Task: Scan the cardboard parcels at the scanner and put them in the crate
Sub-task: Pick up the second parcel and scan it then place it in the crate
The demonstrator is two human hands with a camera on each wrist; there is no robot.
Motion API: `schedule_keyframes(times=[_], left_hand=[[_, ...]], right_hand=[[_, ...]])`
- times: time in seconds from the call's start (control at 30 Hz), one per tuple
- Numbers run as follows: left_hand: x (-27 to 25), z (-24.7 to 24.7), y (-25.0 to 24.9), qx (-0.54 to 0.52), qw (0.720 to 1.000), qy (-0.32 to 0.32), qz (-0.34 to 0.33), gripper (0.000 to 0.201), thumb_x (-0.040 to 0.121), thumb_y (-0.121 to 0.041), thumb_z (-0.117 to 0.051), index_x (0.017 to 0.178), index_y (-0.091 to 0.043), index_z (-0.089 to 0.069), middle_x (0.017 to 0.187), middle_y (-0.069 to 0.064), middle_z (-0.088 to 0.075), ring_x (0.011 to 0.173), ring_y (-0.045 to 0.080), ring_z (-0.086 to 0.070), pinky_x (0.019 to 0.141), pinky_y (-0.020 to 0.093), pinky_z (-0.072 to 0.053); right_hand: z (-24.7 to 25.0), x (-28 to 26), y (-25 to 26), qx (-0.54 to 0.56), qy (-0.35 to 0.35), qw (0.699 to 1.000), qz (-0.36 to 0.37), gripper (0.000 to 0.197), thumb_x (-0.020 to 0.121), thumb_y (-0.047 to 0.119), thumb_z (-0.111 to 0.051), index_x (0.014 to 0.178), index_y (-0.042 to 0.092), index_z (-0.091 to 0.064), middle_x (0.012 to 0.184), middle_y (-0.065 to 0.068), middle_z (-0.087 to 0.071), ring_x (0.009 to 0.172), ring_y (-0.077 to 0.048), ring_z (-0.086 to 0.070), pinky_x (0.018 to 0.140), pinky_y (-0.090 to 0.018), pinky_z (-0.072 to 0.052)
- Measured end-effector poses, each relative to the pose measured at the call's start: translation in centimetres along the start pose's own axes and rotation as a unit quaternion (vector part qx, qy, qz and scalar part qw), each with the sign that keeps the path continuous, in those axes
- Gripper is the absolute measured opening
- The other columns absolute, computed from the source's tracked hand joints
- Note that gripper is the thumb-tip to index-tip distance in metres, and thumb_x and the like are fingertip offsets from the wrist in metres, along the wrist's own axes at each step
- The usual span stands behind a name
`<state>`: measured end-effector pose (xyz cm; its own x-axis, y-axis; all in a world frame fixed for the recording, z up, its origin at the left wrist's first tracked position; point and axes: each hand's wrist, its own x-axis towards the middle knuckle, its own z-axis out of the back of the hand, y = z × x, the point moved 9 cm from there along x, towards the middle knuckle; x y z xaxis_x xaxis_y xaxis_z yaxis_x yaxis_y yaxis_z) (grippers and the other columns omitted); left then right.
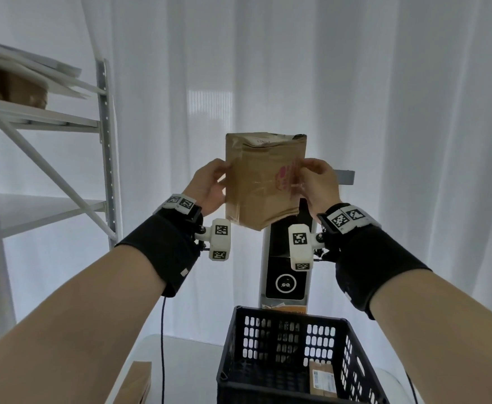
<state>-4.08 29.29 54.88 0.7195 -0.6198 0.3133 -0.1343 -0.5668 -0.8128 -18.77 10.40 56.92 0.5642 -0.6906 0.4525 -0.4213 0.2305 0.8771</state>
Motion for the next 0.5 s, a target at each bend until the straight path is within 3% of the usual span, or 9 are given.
schedule_keyframes(times=[0.1,0.17,0.27,0.37,0.43,0.5], left_hand=[[0.0,-0.9,-0.6,0.000,0.999,0.037,-0.019,0.013,0.089,-0.013,-0.064,0.096,-0.019,-0.073,0.092,-0.007,-0.069,0.092,0.017,-0.059,0.085,0.040,-0.050],[0.0,-0.8,-0.7,0.023,0.999,0.036,-0.024,0.024,0.091,-0.016,-0.064,0.111,-0.023,-0.075,0.110,-0.008,-0.070,0.108,0.017,-0.059,0.092,0.048,-0.050],[-0.2,-0.5,-0.7,0.024,0.999,0.027,-0.024,0.031,0.090,-0.014,-0.062,0.117,-0.022,-0.074,0.118,-0.008,-0.070,0.120,0.014,-0.057,0.099,0.055,-0.047],[-0.2,0.3,-1.0,0.054,0.998,0.012,-0.038,0.041,0.089,-0.007,-0.063,0.128,-0.020,-0.070,0.122,-0.004,-0.071,0.121,0.013,-0.059,0.100,0.049,-0.048],[-0.2,1.0,-1.1,0.070,0.997,0.007,-0.041,0.045,0.089,-0.003,-0.064,0.130,-0.019,-0.068,0.112,-0.002,-0.071,0.114,0.014,-0.061,0.095,0.046,-0.051],[-0.3,1.4,-1.1,0.081,0.996,0.008,-0.034,0.046,0.090,-0.003,-0.062,0.132,-0.020,-0.066,0.106,-0.002,-0.070,0.110,0.014,-0.062,0.089,0.042,-0.052]], right_hand=[[-1.3,-0.4,-0.1,0.006,0.024,1.000,-0.008,0.018,0.082,0.012,-0.065,0.099,0.013,-0.069,0.091,-0.005,-0.073,0.081,-0.020,-0.069,0.083,-0.040,-0.058],[-2.3,-0.6,-0.3,0.007,0.041,0.999,-0.023,0.025,0.088,0.023,-0.064,0.110,0.013,-0.068,0.099,-0.002,-0.072,0.091,-0.018,-0.068,0.084,-0.037,-0.055],[-3.5,-1.0,-0.9,0.026,0.069,0.995,-0.070,0.041,0.085,0.043,-0.060,0.117,0.018,-0.066,0.107,0.002,-0.070,0.097,-0.021,-0.065,0.079,-0.037,-0.052],[-4.8,-1.7,-0.9,0.053,0.115,0.988,-0.090,0.045,0.084,0.058,-0.056,0.109,0.022,-0.068,0.113,0.003,-0.067,0.095,-0.021,-0.063,0.077,-0.035,-0.052],[-5.2,-1.8,-0.9,0.062,0.129,0.986,-0.085,0.047,0.085,0.061,-0.054,0.109,0.023,-0.068,0.115,0.004,-0.067,0.096,-0.020,-0.061,0.072,-0.033,-0.051],[-5.4,-1.9,-1.0,0.068,0.140,0.985,-0.080,0.043,0.087,0.061,-0.053,0.107,0.025,-0.067,0.104,0.009,-0.067,0.087,-0.015,-0.060,0.066,-0.030,-0.047]])
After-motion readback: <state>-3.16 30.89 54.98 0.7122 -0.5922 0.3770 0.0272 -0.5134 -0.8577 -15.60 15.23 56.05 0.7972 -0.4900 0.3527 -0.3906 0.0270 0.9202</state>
